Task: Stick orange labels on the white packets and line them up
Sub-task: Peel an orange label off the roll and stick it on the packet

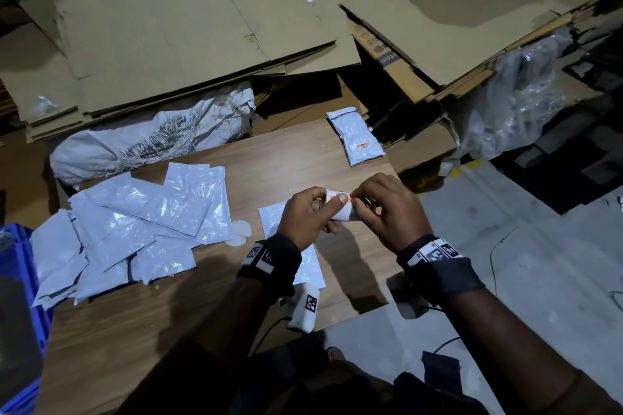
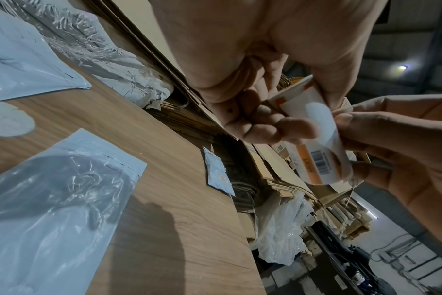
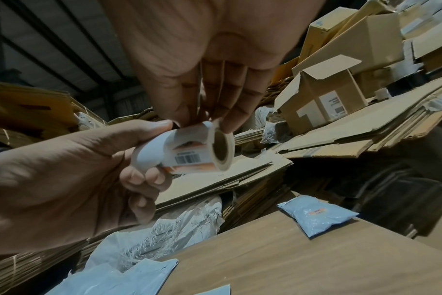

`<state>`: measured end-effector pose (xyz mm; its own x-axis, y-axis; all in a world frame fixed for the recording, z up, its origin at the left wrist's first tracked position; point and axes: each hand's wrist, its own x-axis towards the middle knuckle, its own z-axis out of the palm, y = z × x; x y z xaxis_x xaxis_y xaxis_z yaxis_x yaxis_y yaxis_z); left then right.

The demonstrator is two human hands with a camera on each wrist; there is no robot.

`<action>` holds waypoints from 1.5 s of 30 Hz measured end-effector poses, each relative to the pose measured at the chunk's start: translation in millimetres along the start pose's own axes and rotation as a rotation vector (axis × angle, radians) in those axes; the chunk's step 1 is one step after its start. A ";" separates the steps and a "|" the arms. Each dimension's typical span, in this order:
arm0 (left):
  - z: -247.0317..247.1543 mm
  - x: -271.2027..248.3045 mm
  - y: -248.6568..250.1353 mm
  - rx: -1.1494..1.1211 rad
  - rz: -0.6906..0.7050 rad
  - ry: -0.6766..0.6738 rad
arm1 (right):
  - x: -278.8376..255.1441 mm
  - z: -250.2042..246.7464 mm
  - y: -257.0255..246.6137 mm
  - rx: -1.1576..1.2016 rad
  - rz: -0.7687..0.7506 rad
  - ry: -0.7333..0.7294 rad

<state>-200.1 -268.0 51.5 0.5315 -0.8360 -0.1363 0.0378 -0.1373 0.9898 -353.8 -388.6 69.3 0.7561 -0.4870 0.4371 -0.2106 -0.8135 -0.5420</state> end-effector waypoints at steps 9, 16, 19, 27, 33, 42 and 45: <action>0.0 -1.9 -0.4 0.000 -0.003 -0.007 | 0.2 2.6 8.1 0.084 0.028 -0.037; 2.6 -4.0 -1.5 -0.024 -0.030 0.006 | -3.4 6.2 6.6 -0.021 0.015 -0.018; 2.8 -4.9 1.2 -0.039 -0.025 0.015 | -1.5 1.5 7.3 0.028 0.037 0.034; -2.3 -6.0 6.3 0.003 0.011 0.015 | -2.3 -6.2 -0.8 0.081 -0.002 -0.015; 0.1 -8.9 7.9 0.025 0.027 0.038 | -1.7 -3.7 -5.5 -0.058 -0.042 0.005; -0.3 -10.8 6.4 -0.002 -0.019 0.071 | -6.6 -2.1 1.0 0.052 0.003 0.017; -1.6 -10.0 9.3 0.024 0.001 0.074 | -6.9 -5.3 -3.0 0.028 -0.010 -0.007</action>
<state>-203.7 -260.1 62.1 0.5925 -0.7948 -0.1314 0.0177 -0.1503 0.9885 -361.7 -384.5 71.7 0.7627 -0.4767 0.4372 -0.1861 -0.8090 -0.5576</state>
